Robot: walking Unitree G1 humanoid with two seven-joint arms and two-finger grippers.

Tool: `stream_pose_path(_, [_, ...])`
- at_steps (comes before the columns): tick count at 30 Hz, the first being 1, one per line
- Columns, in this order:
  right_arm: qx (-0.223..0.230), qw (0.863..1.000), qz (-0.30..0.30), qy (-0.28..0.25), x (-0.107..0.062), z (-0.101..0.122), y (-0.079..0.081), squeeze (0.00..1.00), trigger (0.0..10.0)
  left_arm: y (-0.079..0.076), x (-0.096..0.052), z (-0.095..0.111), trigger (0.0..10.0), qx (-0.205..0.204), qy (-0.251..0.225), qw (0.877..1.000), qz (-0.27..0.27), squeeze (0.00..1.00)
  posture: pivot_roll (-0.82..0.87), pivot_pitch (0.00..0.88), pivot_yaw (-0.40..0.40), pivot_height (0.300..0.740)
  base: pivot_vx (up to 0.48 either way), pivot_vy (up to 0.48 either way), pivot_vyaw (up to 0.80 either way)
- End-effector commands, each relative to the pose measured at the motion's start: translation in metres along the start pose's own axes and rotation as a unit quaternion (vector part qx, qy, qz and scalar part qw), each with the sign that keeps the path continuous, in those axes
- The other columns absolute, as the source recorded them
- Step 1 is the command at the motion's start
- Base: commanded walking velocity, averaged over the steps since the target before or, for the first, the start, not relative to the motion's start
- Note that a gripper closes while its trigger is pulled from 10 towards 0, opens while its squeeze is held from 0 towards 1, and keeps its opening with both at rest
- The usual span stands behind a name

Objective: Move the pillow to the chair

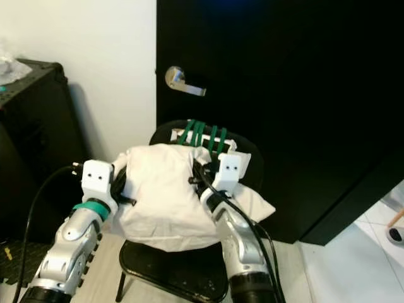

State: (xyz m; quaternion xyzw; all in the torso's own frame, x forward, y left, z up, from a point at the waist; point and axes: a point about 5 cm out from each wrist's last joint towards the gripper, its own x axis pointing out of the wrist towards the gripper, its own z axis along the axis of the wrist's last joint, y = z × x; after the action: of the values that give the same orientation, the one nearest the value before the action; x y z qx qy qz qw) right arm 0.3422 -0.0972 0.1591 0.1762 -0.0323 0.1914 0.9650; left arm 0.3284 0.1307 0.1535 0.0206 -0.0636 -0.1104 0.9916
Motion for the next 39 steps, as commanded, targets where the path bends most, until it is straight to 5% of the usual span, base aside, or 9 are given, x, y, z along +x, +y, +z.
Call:
stream_pose_path(1, [0.0,1.0,0.025,-0.015,0.003,0.005,0.011,0.0,10.0,-0.016,0.002,0.005,10.0,0.006,-0.021,0.999,-0.04,0.0,-0.03,0.0,-0.012,0.736,0.0,0.0,0.0])
stream_pose_path(39, [-0.02,1.0,0.003,0.001,-0.011,-0.011,-0.006,0.0,10.0,-0.02,-0.008,-0.007,10.0,-0.006,-0.002,1.0,-0.023,0.0,-0.03,0.0,0.0,0.606,0.0,0.0,0.0])
